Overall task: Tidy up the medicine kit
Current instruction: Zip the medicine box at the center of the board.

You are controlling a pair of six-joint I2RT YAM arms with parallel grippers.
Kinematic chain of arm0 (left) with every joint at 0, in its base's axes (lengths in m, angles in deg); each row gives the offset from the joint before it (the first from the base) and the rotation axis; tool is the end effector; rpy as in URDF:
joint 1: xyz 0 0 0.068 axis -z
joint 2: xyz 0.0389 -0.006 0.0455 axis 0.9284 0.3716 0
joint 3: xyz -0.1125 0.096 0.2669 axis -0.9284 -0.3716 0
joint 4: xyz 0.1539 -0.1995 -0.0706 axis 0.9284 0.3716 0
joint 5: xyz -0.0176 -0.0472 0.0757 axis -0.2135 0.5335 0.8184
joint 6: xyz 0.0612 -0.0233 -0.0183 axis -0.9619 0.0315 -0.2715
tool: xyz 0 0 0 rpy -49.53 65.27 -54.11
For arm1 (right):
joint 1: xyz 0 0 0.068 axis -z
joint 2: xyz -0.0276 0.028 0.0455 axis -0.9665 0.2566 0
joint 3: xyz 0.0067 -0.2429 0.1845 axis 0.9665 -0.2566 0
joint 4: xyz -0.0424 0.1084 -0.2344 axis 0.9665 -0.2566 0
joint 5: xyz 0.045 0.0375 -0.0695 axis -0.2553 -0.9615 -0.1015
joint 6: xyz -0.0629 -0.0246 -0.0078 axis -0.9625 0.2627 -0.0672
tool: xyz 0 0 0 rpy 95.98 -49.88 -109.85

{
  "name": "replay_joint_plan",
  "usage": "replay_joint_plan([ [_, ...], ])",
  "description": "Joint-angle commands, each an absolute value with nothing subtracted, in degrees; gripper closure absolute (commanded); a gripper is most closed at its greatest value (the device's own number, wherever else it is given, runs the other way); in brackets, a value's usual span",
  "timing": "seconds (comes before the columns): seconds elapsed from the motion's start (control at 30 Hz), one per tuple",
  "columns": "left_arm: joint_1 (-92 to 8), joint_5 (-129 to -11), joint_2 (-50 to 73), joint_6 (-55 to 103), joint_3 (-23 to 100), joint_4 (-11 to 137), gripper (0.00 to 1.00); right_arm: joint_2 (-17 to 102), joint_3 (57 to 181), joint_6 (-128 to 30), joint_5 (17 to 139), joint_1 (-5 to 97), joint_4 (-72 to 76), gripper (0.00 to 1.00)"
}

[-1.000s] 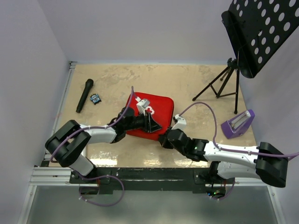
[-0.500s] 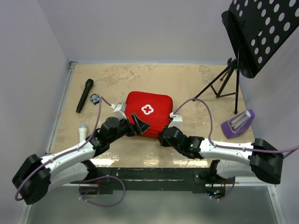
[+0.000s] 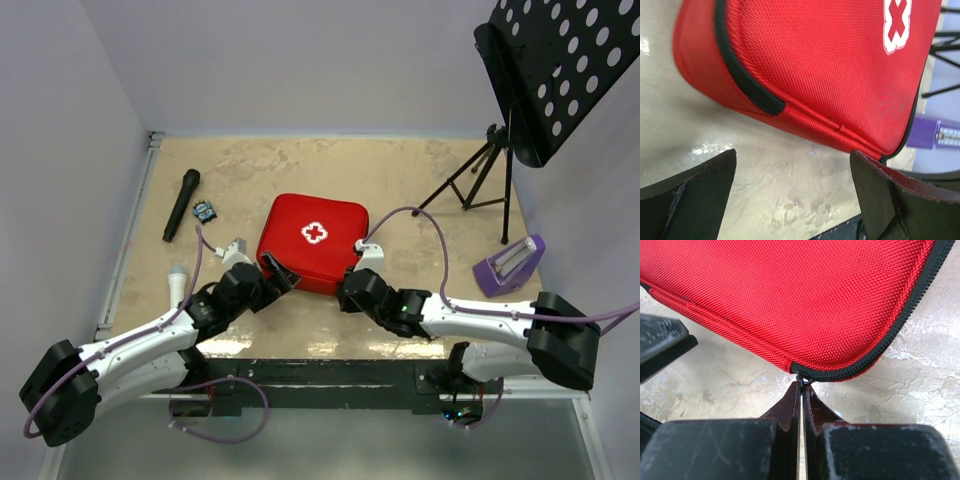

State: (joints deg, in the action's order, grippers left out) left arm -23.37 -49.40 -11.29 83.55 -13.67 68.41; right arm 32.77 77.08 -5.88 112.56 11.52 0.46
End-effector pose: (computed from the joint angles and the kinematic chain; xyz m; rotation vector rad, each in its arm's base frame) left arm 0.1374 -0.1200 0.1947 -0.6543 2.2324 -0.8757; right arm 0.1328 0.2129 0.2146 -0.0186 2.2393 0.5942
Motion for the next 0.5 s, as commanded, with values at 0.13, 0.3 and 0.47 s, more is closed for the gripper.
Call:
replay_joint_plan([
  [0.13,-24.2,-38.5,-12.4,86.3,-11.9,68.0,0.01,34.7,80.7,-7.5,113.6,9.3,1.6,1.00],
  [0.3,-26.1,-35.4,-13.9,86.4,-11.5,69.6,0.05,35.6,81.5,-7.5,113.8,7.7,1.6,1.00],
  [0.47,-29.7,-35.9,-15.1,83.4,-12.0,68.0,0.16,36.1,81.6,-7.5,113.6,7.3,1.7,1.00],
])
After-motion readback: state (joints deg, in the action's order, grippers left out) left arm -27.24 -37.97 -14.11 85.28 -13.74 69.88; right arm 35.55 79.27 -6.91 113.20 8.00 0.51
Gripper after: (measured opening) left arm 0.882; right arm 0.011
